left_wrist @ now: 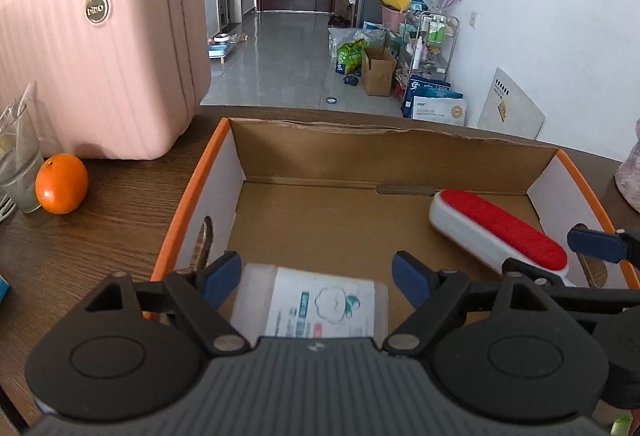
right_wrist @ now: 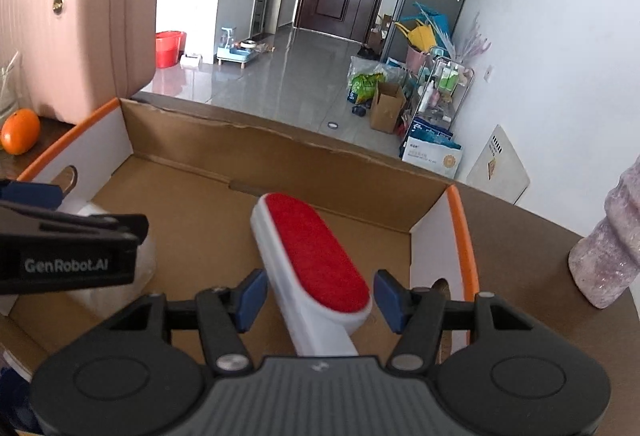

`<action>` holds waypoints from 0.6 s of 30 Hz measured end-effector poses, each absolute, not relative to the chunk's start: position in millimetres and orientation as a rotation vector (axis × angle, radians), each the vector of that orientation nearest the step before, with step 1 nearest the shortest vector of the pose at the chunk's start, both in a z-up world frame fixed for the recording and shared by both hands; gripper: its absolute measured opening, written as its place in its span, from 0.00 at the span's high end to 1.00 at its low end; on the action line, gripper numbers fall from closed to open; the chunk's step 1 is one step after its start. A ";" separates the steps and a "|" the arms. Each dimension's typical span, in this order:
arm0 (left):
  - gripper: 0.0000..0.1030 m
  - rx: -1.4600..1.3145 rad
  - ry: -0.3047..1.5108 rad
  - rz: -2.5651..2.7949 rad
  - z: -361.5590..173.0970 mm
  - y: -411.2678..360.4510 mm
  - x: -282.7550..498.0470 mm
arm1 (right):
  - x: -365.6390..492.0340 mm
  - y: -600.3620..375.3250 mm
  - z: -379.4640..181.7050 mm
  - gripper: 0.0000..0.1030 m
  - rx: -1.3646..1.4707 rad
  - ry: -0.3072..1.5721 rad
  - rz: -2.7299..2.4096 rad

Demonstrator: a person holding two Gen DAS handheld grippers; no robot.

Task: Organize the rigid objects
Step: 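Lower the white bottle and lint roller into the box and open both tools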

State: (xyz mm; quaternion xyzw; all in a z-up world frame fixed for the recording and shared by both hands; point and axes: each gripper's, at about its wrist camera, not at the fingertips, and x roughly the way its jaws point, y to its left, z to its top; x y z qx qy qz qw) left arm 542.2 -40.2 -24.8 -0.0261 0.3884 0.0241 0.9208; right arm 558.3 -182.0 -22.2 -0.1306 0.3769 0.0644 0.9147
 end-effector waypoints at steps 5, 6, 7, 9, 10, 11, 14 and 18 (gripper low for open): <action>0.02 -0.057 0.747 0.052 -12.0 -36.4 528.3 | 543.2 -190.8 -16.1 0.19 -0.262 0.735 0.133; 0.01 -0.055 0.737 0.053 -9.0 -36.2 525.5 | 539.6 -194.4 -14.2 0.17 -0.251 0.730 0.135; 0.00 -0.052 0.725 0.055 -5.9 -35.8 520.6 | 535.1 -197.3 -12.4 0.15 -0.238 0.724 0.137; 0.00 -0.049 0.708 0.055 -0.7 -34.9 511.5 | 525.1 -202.5 -8.0 0.08 -0.219 0.705 0.136; 0.00 -0.050 0.701 0.053 2.2 -33.6 506.8 | 519.4 -205.0 -6.2 0.08 -0.209 0.692 0.137; 0.00 -0.050 0.696 0.055 4.9 -32.7 502.1 | 513.6 -207.2 -4.3 0.05 -0.196 0.682 0.139; 0.00 -0.055 0.672 0.062 12.3 -29.4 485.4 | 494.9 -212.3 0.9 0.02 -0.164 0.651 0.148; 0.00 -0.059 0.648 0.064 19.4 -23.3 462.0 | 465.5 -216.4 4.5 0.00 -0.135 0.603 0.139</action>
